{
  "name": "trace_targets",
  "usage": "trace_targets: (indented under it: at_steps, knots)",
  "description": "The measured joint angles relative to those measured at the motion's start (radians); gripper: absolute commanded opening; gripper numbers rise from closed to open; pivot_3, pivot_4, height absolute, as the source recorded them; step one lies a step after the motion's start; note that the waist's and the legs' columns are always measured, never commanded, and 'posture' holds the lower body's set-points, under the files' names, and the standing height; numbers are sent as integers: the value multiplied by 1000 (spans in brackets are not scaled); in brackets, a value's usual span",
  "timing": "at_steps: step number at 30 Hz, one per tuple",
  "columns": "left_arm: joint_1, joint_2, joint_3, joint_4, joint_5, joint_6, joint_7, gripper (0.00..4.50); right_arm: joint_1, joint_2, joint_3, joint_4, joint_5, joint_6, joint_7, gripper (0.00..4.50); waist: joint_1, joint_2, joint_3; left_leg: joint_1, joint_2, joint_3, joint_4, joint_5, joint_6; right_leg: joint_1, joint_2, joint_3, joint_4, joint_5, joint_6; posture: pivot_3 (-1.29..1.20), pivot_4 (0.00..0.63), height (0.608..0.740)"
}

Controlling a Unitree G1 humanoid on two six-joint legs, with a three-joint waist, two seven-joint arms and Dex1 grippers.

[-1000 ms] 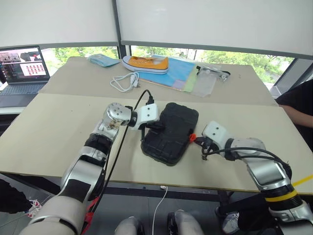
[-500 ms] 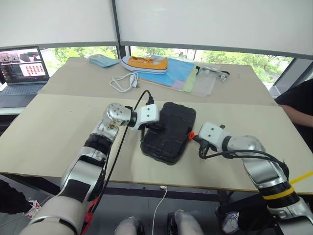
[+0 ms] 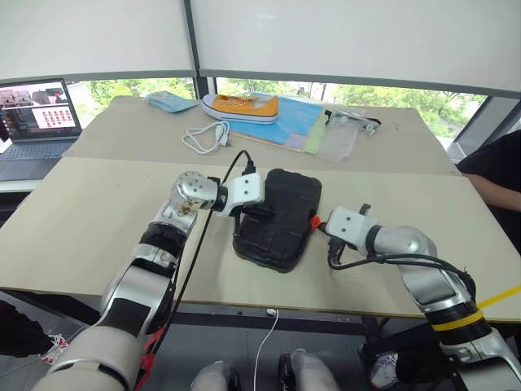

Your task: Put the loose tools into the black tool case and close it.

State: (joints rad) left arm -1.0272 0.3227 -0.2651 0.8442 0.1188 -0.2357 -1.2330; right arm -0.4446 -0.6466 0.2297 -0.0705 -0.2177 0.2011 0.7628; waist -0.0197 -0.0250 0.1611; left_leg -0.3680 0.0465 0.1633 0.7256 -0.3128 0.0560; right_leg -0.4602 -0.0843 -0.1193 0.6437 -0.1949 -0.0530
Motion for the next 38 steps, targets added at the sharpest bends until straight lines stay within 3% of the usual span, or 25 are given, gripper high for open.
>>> trace_targets:
  at_steps: [9,14,17,21,27,28,32,38]
  knots:
    - [-39,-92,9,80,-8,59,8,7,-61,64,40,-17,-17,-171,-20,0,28,0,-5,0,-1,-2,0,-1,1,2,3,-3,-1,0,0,0,150,718]
    - [-34,-78,20,77,-30,63,4,7,-20,67,-29,-52,58,-63,-12,0,27,-1,-7,-1,-2,-1,2,-3,5,2,-3,-1,-2,0,1,0,150,718]
    - [15,-5,64,13,-71,113,-6,711,12,59,-199,-141,251,149,31,798,9,-1,-7,-1,-1,-2,1,-3,5,1,-4,-2,-2,0,1,0,150,718]
    - [153,184,154,-185,-167,274,-85,2198,137,-91,-433,-240,528,390,184,2196,-7,-1,-7,2,-1,-2,-8,-1,1,1,-3,-2,-3,-2,-2,0,150,718]
    - [386,432,277,-506,-330,576,-175,4403,173,-254,-599,-192,764,543,355,4199,1,-2,5,-3,-1,-3,-12,3,-4,-6,-1,-2,-3,-2,-2,0,150,718]
    - [422,492,311,-569,-370,630,-194,4491,169,-293,-612,-170,800,560,399,4388,3,-2,6,-3,-1,-3,-12,3,-4,-6,-1,-2,-3,-2,-2,0,150,718]
    - [520,672,452,-731,-472,749,-232,4491,171,-440,-641,-92,831,553,538,4388,12,-1,7,-2,-2,-3,-13,2,-3,-5,-3,-2,-4,-3,-2,0,150,718]
    - [543,677,483,-777,-532,810,-185,4491,166,-451,-608,-50,829,490,580,4388,35,-1,7,-2,-3,-3,-12,1,-2,-4,-6,-3,-6,-3,-1,0,150,718]
